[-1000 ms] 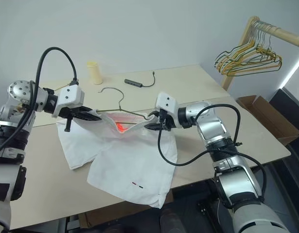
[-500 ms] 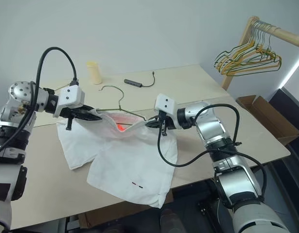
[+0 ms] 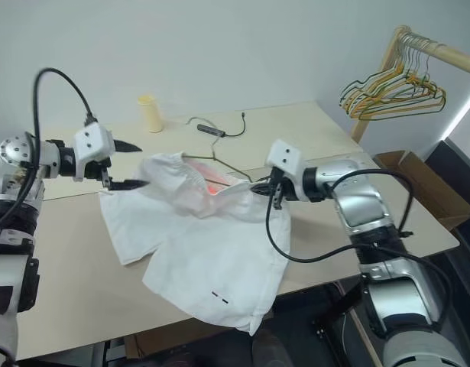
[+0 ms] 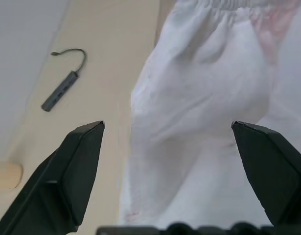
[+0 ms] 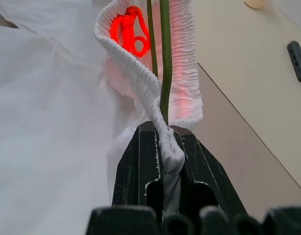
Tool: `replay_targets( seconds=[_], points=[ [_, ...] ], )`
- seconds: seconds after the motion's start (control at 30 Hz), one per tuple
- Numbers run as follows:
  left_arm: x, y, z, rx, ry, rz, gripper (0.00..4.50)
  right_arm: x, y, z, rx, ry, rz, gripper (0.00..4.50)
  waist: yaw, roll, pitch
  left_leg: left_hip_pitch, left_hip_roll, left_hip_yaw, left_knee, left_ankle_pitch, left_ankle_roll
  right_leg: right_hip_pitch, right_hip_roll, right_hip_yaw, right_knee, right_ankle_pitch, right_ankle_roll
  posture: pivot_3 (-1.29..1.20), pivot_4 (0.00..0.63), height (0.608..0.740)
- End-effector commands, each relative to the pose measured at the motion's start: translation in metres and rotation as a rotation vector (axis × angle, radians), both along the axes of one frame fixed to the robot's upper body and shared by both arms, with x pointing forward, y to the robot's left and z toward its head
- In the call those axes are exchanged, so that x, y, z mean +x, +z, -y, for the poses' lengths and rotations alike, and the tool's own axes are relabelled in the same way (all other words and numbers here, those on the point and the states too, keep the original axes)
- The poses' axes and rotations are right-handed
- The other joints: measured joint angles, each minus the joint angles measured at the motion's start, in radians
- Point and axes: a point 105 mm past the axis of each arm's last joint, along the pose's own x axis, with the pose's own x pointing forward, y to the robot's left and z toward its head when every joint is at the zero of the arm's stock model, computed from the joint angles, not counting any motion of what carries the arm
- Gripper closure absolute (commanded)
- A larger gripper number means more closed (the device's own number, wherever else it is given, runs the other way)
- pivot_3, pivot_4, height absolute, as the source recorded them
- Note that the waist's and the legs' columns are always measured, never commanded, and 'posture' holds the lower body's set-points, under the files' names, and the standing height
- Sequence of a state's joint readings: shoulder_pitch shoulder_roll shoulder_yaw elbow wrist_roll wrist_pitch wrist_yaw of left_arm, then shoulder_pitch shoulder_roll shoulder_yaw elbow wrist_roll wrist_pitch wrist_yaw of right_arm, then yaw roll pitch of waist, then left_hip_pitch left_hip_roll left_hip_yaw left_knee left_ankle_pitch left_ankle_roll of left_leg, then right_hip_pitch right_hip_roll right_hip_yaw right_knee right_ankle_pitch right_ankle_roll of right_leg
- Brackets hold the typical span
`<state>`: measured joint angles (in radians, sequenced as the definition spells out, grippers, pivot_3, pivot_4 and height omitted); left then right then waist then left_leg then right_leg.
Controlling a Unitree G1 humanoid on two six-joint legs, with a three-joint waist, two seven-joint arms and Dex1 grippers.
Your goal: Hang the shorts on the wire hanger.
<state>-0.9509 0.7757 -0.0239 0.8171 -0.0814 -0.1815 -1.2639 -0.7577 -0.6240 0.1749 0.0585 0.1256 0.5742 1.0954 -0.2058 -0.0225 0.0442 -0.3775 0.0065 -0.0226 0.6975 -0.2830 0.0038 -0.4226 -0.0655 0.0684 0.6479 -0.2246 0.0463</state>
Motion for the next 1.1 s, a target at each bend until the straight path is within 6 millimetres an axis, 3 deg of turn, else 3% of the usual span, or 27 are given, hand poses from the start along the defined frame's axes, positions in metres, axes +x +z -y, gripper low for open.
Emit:
replay_targets(
  seconds=[0.03,0.2,0.4,0.7,0.87,1.1],
  points=[
    [0.004,0.038,0.012,-0.218,-0.010,0.116,0.00,-0.005,0.032,0.013,0.059,-0.091,0.040,4.39,-0.003,0.000,0.000,0.000,0.000,0.000,0.000,0.000,0.000,0.000,-0.002,0.000,0.000,0.000,0.001,-0.23,0.000,0.740],
    [-0.038,0.048,0.054,-0.492,-0.302,0.032,0.00,-0.002,0.046,0.050,0.150,-0.411,-0.044,4.39,-0.031,0.000,0.000,-0.001,-0.007,-0.001,0.001,0.000,0.000,0.000,-0.012,0.000,0.001,-0.002,0.005,-0.27,0.000,0.740],
    [-0.069,0.057,0.081,-0.663,-0.427,-0.034,0.00,0.000,0.041,0.101,0.206,-0.796,-0.135,4.39,-0.063,0.000,0.000,-0.004,-0.009,-0.001,0.006,0.000,0.000,0.000,-0.014,0.002,-0.001,0.000,0.010,-0.32,0.000,0.740],
    [-0.077,0.063,0.091,-0.792,-0.445,-0.061,0.00,-0.010,0.035,0.162,0.174,-1.254,-0.196,4.39,-0.125,0.005,-0.003,-0.001,-0.010,0.000,0.006,0.001,0.001,0.003,-0.013,0.004,0.000,0.000,0.010,-0.35,0.000,0.740],
    [-0.080,0.061,0.097,-0.812,-0.457,-0.065,0.00,-0.012,0.044,0.197,0.223,-1.526,-0.147,4.39,-0.163,0.005,-0.003,0.000,-0.010,0.001,0.006,0.001,0.002,0.004,-0.013,0.005,0.000,0.000,0.010,-0.35,0.000,0.740],
    [-0.083,0.064,0.101,-0.868,-0.462,-0.061,0.00,-0.004,0.064,0.205,0.238,-1.730,0.072,4.39,-0.199,0.005,-0.003,0.005,-0.010,0.002,0.005,0.001,0.002,0.009,-0.012,0.007,-0.001,0.000,0.011,-0.34,0.000,0.740]
  ],
)
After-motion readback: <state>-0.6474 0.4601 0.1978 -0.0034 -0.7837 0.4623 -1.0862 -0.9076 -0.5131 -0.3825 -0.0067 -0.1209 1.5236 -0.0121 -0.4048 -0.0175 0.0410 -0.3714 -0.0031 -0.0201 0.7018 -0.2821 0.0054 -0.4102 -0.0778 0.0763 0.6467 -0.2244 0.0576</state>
